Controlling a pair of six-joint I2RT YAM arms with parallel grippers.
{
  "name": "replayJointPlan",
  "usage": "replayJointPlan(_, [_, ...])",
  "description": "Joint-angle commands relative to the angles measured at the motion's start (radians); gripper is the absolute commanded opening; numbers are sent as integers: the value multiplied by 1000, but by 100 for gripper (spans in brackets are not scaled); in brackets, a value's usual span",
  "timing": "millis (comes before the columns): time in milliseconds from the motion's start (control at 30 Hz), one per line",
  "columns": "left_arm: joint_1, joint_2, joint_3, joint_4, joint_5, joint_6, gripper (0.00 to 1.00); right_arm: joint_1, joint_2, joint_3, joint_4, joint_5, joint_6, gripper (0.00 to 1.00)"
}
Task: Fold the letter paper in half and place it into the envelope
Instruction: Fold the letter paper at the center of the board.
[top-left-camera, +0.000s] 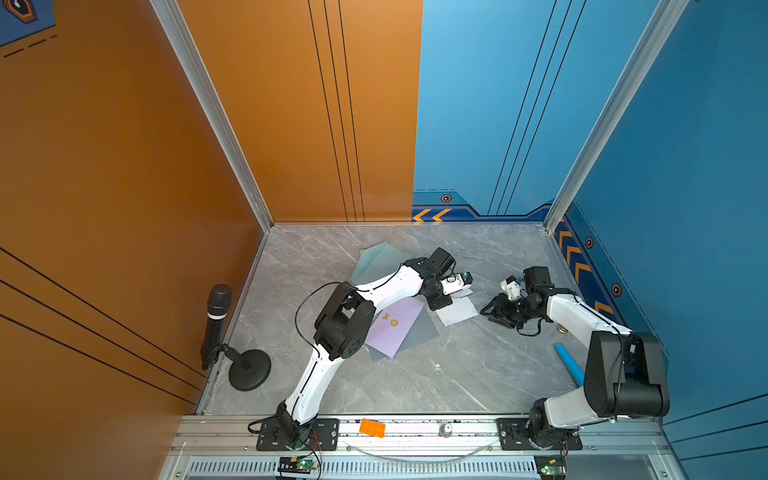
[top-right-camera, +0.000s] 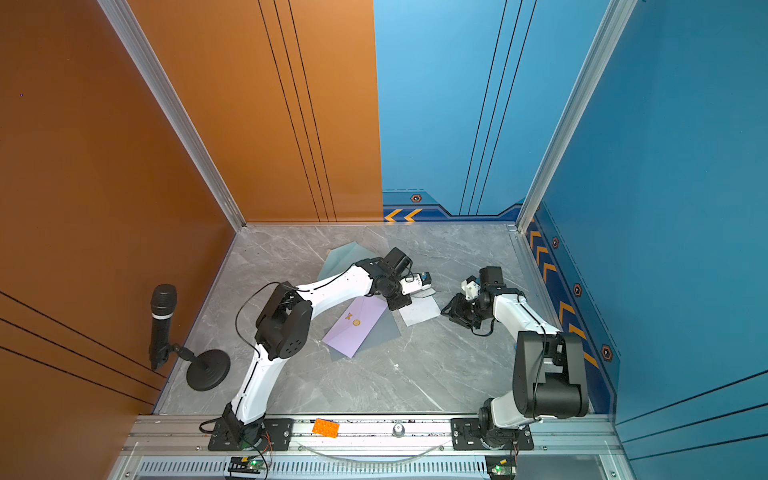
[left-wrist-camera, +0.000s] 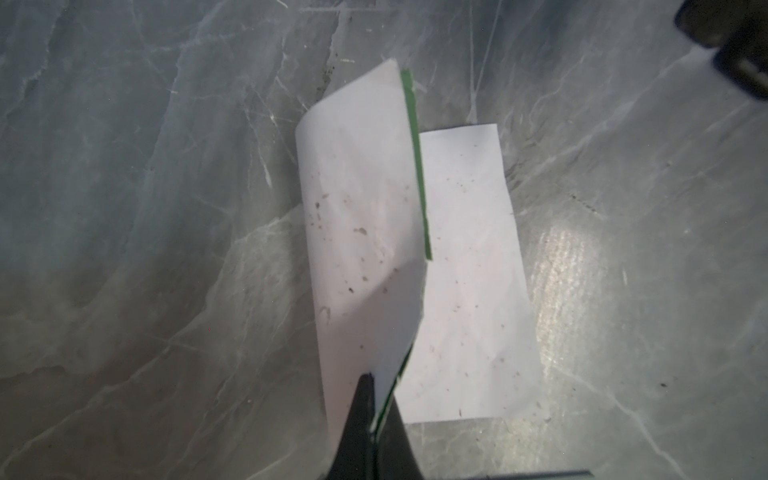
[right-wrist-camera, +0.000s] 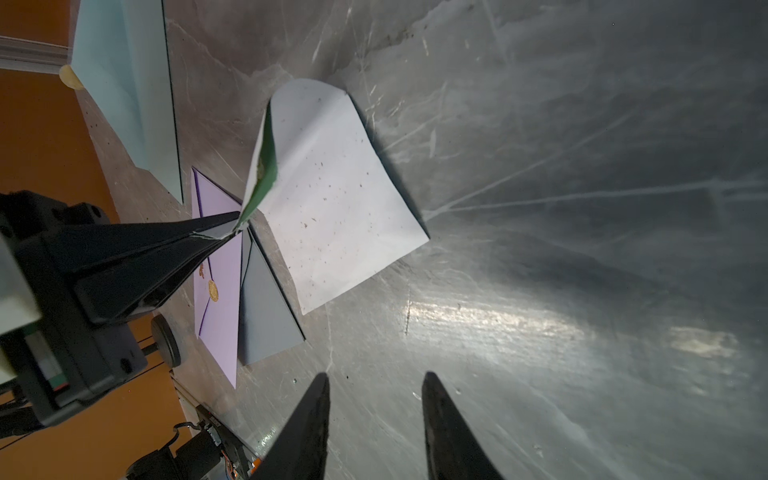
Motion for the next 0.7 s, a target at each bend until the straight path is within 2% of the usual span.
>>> replayJointPlan(0, [-8, -6, -5, -12, -25, 24, 0, -10, -10, -17, 1, -17, -13, 39])
replayJointPlan(233, [-22, -55, -68, 64, -42, 33, 0, -28, -11, -29, 11, -20, -10, 39])
replayJointPlan(667, [-36, -79, -95, 98, -36, 84, 0, -36, -21, -53, 24, -20, -3, 39])
